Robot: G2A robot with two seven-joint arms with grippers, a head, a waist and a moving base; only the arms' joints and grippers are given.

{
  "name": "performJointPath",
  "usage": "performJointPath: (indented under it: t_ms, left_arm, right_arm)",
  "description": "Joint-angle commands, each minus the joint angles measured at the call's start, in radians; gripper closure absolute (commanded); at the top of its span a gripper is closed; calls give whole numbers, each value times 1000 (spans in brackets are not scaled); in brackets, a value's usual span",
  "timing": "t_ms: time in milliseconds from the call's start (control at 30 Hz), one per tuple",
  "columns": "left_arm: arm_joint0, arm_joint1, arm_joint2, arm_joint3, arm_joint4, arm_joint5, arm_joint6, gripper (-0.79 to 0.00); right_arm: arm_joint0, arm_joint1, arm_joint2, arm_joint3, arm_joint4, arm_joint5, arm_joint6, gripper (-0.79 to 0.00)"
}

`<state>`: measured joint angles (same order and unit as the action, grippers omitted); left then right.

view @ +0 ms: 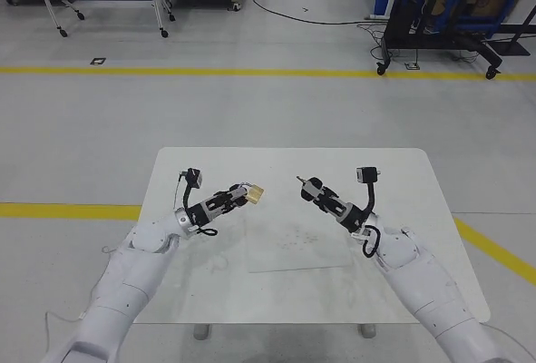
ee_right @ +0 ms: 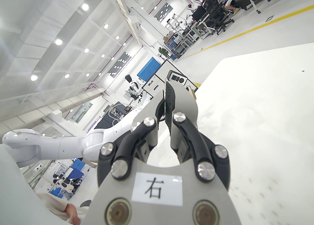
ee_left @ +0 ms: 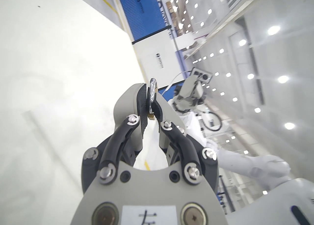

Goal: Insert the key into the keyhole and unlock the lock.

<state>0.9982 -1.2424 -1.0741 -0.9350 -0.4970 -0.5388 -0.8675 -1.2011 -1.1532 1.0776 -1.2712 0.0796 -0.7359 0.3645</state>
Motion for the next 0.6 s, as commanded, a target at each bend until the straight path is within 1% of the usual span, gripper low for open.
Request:
performJointPath:
  t_ms: [0, 67, 133, 200, 300, 400, 567]
  left_arm:
    - [8, -9, -12, 7, -220, 58, -71, 0]
    - [8, -18, -25, 29, -368, 126, -135, 0]
    - [4, -28, -37, 62, -495, 192, -165, 0]
    - [-6, -37, -40, 93, -582, 251, -211, 0]
    - [-29, -46, -27, 139, -596, 284, -290, 0]
    - [-48, -53, -2, 174, -556, 275, -372, 0]
    - [-68, -64, 30, 216, -509, 265, -460, 0]
  right_arm:
    - [11, -11, -26, 12, 0, 9, -33, 0]
    - [26, -22, -46, 26, -12, 12, -73, 0]
    - [37, -32, -57, 34, -32, 2, -119, 0]
    - [45, -40, -65, 36, -52, -11, -162, 0]
    - [53, -49, -69, 39, -84, -19, -211, 0]
    - [59, -58, -74, 37, -117, -15, -257, 0]
    - [80, -78, -105, 57, -146, 5, -301, 0]
